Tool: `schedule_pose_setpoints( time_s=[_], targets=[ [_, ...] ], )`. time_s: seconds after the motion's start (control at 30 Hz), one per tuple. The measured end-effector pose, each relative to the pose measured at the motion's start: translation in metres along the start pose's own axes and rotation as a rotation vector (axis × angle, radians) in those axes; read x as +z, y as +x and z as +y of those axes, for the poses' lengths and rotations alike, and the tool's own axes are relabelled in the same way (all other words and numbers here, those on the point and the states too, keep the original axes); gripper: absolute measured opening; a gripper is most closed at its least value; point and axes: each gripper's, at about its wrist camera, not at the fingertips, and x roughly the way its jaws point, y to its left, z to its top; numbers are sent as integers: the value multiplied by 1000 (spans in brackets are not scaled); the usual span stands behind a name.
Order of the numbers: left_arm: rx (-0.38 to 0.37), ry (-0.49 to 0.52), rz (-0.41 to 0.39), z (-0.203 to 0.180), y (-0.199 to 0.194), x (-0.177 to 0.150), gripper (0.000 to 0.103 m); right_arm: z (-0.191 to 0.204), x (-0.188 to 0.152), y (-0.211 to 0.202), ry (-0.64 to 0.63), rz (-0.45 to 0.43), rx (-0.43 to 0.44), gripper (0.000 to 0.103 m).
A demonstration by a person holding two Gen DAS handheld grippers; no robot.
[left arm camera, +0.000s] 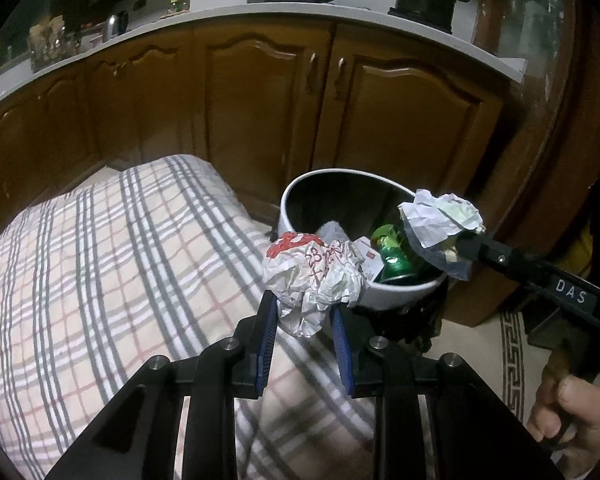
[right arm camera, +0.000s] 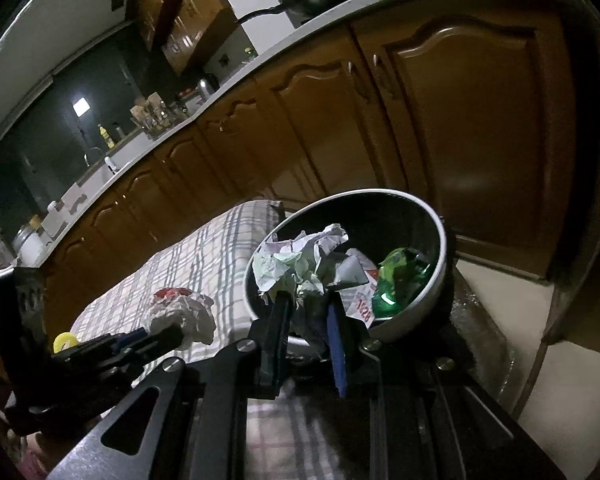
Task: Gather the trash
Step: 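Carry both crumpled papers over the white bowl and open both tools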
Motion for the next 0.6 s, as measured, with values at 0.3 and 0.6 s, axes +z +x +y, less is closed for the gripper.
schedule_pose_setpoints(
  time_s=[0.3, 0.6],
  targets=[
    [-11, 31, -8, -14, 17, 20, 26, -8, 11, 3, -18, 3, -34, 19],
    [-16, 46, -5, -21, 36, 35, 26, -12, 24, 7, -45, 4, -54, 19]
  ],
)
